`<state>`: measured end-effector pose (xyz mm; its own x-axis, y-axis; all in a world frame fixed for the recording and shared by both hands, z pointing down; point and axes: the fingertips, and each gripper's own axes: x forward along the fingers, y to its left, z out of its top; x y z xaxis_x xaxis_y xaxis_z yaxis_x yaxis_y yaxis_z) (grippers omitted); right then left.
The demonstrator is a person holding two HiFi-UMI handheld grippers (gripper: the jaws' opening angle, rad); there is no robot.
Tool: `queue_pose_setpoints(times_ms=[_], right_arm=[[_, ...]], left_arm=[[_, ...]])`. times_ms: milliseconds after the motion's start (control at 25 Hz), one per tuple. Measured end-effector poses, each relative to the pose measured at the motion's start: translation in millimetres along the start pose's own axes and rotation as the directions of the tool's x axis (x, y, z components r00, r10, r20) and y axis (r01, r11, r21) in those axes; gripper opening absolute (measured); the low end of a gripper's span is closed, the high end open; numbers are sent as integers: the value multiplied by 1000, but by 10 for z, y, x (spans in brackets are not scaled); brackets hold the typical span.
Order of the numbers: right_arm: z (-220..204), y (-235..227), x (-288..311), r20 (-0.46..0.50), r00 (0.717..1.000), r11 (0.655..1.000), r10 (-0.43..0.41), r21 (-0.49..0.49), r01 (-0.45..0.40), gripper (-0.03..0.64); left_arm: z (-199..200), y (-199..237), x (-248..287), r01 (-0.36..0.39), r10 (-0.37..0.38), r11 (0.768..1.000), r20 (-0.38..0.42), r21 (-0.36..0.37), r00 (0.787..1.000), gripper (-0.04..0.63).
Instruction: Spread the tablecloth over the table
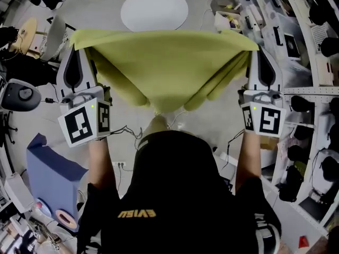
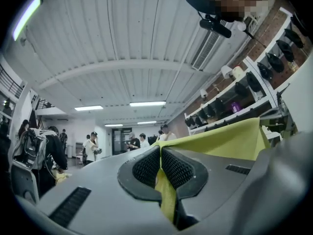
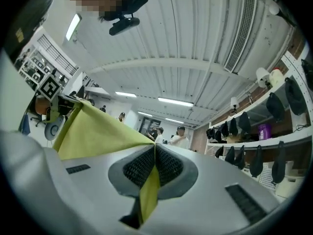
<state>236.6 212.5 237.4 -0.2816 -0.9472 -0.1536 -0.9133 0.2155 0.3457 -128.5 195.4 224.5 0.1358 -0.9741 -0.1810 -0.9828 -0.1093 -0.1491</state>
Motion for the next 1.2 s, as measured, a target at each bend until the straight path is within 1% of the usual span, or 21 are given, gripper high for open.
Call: queue_pose_setpoints(times_ms=[120, 200, 320, 440, 560, 720, 880, 1040, 1200], right_arm=[[65, 3, 415, -28, 999, 1000, -23, -15, 23, 5], [106, 20, 666, -34, 998, 998, -50, -31, 49, 5], [126, 152, 1021, -43, 996, 997, -75, -37, 74, 6], [134, 259, 1337, -40, 996, 995, -85, -47, 84, 6], [117, 287, 1586, -40, 995, 994, -95, -49, 93, 6], [96, 311, 1947, -30, 995, 995, -98, -32, 97, 6], [89, 241, 2312, -23, 995, 995, -93, -45, 92, 6], [25, 77, 2688, -20, 996, 995, -87, -56, 86, 6], [-163, -106, 3151, -18, 996, 995, -87, -54, 86, 6]], left_arm=[[-46, 212, 440, 41, -41, 999, -16, -11, 999, 20], [-87, 347, 693, 81, -81, 997, -10, -12, 997, 20], [-239, 583, 965, 134, -134, 991, -6, -13, 991, 20], [-321, 789, 1211, 157, -158, 987, -2, -30, 988, 20], [-324, 918, 1418, 158, -158, 987, 3, -40, 987, 20], [-342, 1076, 1706, 166, -165, 986, 25, -28, 986, 20], [-374, 1195, 2094, 147, -147, 989, -3, -17, 989, 20], [-344, 1183, 2505, 145, -145, 989, 16, 3, 989, 20], [-448, 1152, 2987, 137, -137, 990, 4, 14, 991, 21]])
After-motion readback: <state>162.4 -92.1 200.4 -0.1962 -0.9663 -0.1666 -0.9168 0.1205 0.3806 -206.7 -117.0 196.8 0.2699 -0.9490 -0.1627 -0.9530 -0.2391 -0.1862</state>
